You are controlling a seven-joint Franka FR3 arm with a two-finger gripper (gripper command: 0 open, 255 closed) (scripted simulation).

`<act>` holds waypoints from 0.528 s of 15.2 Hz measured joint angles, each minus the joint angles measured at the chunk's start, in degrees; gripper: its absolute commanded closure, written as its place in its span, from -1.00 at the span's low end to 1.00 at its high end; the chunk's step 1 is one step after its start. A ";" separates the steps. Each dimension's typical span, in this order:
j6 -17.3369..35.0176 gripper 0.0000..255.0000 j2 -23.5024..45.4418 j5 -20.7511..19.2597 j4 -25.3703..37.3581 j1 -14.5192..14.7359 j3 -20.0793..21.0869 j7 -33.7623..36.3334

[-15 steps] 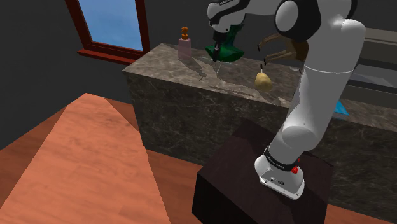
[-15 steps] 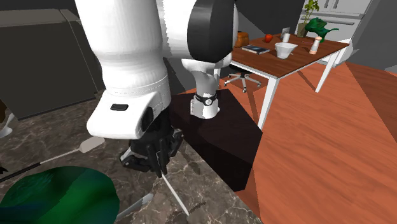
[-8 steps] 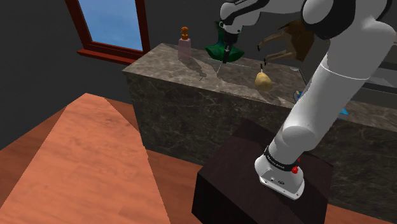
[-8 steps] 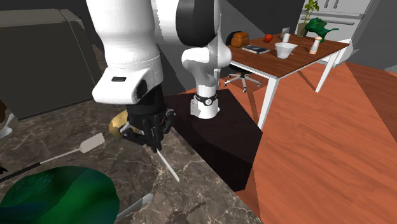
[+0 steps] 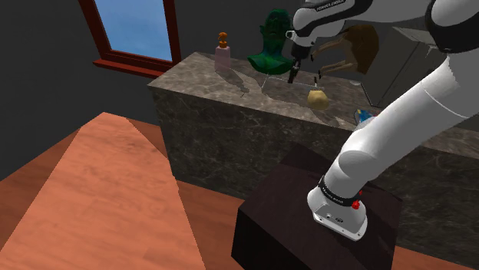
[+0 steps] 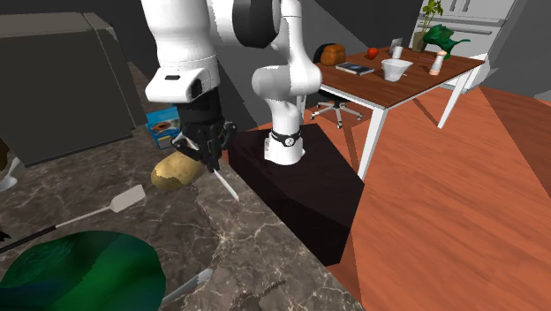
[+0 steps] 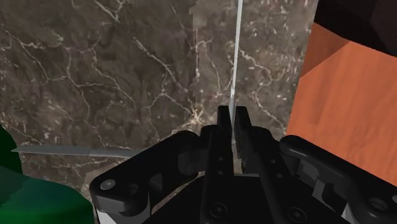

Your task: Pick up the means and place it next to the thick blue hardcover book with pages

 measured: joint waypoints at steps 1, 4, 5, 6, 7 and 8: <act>-0.20 1.00 -1.95 -1.09 -1.55 -0.84 -0.25 -0.37; -1.47 1.00 -7.90 -4.19 -5.82 -3.40 -0.38 -0.89; -2.01 1.00 -10.11 -5.30 -7.37 -4.43 -0.41 -1.14; -2.33 1.00 -12.23 -6.44 -9.06 -5.58 -0.64 -1.63; -3.12 1.00 -14.23 -7.43 -10.14 -6.65 -0.76 -2.11; -3.47 1.00 -15.84 -8.31 -11.32 -7.62 -0.98 -2.59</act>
